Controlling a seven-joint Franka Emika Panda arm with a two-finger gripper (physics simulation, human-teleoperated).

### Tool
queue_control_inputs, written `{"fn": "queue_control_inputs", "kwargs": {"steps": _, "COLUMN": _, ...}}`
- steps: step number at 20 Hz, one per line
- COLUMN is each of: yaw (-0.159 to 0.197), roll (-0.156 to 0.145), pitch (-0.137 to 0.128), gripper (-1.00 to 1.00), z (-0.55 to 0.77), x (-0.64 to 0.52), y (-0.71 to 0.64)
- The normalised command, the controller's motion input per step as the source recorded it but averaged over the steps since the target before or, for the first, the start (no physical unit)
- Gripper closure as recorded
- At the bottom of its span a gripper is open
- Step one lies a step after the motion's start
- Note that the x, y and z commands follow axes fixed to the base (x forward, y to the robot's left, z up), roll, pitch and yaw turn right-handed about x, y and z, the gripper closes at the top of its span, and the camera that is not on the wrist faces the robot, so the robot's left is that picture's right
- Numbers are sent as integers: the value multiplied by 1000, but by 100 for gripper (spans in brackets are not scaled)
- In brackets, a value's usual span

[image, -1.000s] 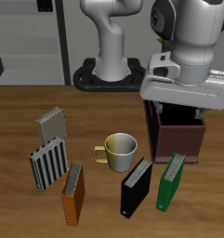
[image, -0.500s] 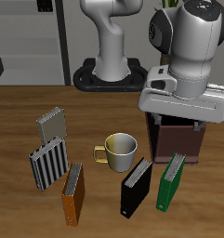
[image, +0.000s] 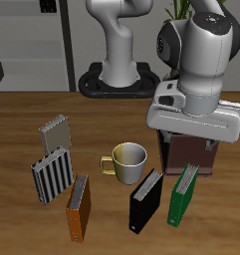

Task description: Place the green book into the left desk caddy's left compartment and place the black book into the left desk caddy's right compartment and place the orange book into the left desk caddy's right compartment

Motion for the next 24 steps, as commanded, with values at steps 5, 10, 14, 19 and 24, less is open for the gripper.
{"fn": "queue_control_inputs", "kwargs": {"steps": 5, "yaw": -33, "roll": 7, "pitch": 10, "gripper": -100, "z": -252, "x": 95, "y": 38}}
{"fn": "queue_control_inputs", "kwargs": {"steps": 10, "yaw": -17, "roll": -4, "pitch": 11, "gripper": -100, "z": -241, "x": 92, "y": -16}}
{"fn": "queue_control_inputs", "kwargs": {"steps": 14, "yaw": -24, "roll": -19, "pitch": 30, "gripper": -100, "z": -245, "x": 73, "y": -12}}
{"fn": "queue_control_inputs", "kwargs": {"steps": 19, "yaw": -11, "roll": 16, "pitch": 30, "gripper": -100, "z": -280, "x": 73, "y": 97}}
{"fn": "queue_control_inputs", "kwargs": {"steps": 24, "yaw": -13, "roll": -13, "pitch": 30, "gripper": -100, "z": -208, "x": 66, "y": -28}}
